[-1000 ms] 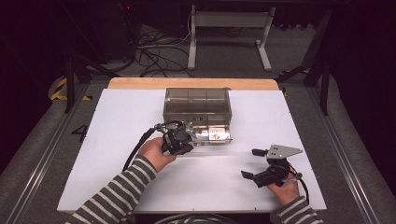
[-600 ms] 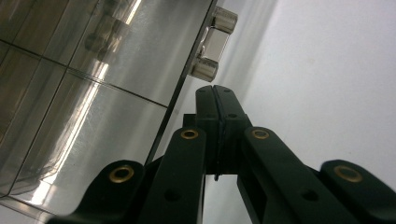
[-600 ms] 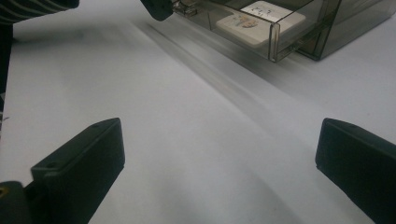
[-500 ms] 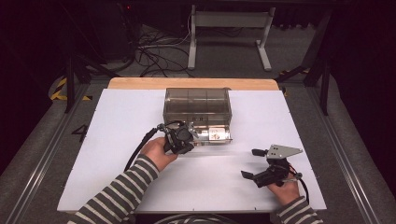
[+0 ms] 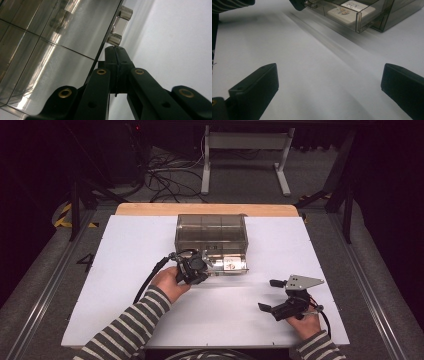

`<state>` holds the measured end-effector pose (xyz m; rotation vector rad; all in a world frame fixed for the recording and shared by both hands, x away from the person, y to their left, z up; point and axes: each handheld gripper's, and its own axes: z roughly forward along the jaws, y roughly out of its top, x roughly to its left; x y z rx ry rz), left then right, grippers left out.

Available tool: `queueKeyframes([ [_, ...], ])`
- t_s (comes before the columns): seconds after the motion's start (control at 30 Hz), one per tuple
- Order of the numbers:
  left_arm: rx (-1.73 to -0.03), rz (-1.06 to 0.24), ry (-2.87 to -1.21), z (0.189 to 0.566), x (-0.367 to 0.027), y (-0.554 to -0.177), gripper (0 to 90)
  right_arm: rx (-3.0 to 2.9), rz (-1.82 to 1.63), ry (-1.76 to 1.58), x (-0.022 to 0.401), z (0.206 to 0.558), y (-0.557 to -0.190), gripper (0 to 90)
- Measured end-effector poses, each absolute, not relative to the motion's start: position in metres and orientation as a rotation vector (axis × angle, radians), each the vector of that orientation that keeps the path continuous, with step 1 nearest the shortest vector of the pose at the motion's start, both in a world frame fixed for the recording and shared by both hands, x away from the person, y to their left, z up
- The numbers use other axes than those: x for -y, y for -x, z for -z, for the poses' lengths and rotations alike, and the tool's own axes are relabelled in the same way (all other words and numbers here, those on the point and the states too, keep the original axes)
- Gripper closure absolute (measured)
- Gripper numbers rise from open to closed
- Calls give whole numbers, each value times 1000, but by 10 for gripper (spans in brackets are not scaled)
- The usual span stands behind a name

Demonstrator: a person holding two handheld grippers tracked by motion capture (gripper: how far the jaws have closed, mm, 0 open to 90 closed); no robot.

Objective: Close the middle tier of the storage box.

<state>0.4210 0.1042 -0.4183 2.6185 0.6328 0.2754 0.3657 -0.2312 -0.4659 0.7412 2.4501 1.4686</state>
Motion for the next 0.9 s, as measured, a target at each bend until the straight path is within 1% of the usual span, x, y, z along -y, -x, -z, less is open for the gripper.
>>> queueKeyframes([
  [0.4, -671, -292, -2591, 417, -104, -424, 900, -2450, -1469, -741, 231, 466, -366, 20],
  [0.9, -790, -328, -2493, 419, -108, -438, 900, -2452, -1468, -739, 231, 466, -366, 20],
])
